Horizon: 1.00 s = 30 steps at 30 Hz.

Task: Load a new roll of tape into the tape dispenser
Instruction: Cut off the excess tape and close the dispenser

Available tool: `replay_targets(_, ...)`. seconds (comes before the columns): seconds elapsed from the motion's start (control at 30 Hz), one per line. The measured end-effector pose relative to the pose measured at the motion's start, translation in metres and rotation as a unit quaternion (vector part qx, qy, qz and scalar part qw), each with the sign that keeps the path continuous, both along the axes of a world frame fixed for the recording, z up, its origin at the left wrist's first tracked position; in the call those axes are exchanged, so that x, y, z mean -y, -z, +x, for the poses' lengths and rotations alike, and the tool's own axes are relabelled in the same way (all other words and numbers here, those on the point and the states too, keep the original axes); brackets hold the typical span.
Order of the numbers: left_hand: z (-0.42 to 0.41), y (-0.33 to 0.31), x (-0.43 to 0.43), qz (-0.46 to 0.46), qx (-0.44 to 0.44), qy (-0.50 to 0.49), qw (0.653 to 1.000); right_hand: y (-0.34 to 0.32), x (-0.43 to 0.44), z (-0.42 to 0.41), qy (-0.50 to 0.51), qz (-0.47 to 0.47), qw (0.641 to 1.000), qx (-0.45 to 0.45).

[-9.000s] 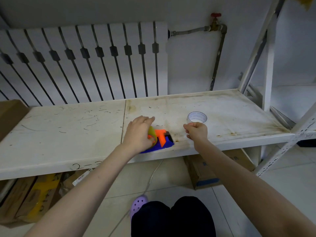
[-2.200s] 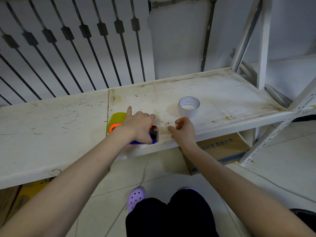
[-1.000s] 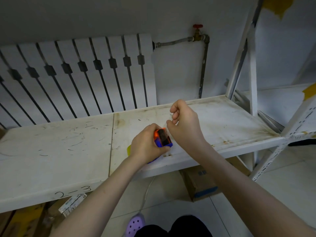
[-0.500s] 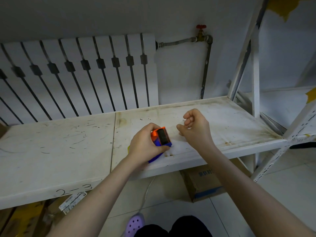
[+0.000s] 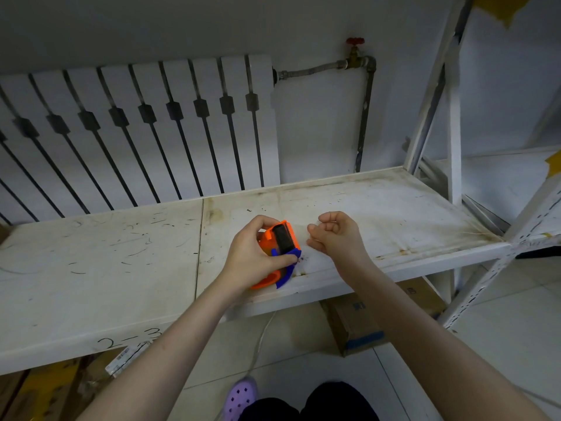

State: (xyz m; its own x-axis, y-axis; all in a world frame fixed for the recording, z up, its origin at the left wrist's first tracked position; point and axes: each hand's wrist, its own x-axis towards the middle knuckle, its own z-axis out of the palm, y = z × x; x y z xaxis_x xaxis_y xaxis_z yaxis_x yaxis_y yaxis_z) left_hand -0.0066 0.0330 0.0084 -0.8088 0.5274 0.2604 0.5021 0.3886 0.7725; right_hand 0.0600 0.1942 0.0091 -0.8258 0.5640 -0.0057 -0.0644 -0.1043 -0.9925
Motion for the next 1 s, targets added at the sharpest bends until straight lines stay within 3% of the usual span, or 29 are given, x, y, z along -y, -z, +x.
replay_targets(0.2,0.001,0.001,0.005,0.030,0.016,-0.002,0.999,0.015,0.013,-0.006,0.007,-0.044,0.999,0.005)
replay_targets(0.57,0.000,0.000,0.012,0.061,0.052,-0.003,0.997,0.037,0.036,-0.018,-0.012,0.012,0.999,0.041)
replay_targets(0.83,-0.001,-0.002,0.013,0.069,0.062,0.000,0.996,0.039,0.041,-0.025,-0.041,-0.017,0.998,0.042)
replay_targets(1.0,-0.001,-0.004,0.012,0.056,0.061,-0.001,0.997,0.039,0.041,-0.033,-0.051,0.017,0.991,0.120)
